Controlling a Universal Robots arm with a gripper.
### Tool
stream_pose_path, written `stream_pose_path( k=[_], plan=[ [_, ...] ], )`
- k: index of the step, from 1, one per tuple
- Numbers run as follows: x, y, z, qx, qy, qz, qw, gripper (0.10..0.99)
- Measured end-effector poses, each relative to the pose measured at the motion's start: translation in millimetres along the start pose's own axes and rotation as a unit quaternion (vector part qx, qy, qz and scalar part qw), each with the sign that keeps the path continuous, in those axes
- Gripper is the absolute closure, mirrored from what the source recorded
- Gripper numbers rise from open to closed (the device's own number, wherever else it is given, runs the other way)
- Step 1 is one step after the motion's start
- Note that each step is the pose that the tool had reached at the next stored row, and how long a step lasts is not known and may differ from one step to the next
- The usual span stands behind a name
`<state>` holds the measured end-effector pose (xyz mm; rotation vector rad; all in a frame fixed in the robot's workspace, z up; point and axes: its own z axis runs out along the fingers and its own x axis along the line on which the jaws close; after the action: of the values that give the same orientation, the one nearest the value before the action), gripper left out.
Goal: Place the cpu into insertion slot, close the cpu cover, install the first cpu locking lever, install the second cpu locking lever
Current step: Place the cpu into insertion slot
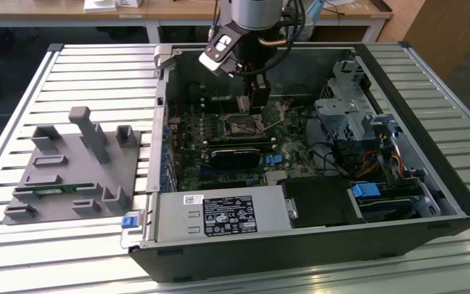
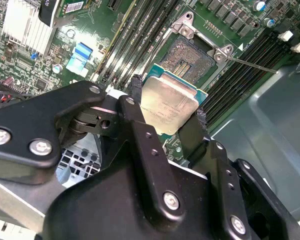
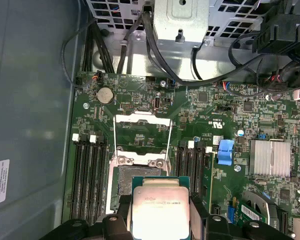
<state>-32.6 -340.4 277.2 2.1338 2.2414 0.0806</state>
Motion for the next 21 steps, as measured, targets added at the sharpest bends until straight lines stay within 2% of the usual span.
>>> stream_pose_path(
  k=[21],
  plan=[
    [0.0,-0.6,9.0,0.0027,0.0001,0.0,1.0,0.545]
  ],
)
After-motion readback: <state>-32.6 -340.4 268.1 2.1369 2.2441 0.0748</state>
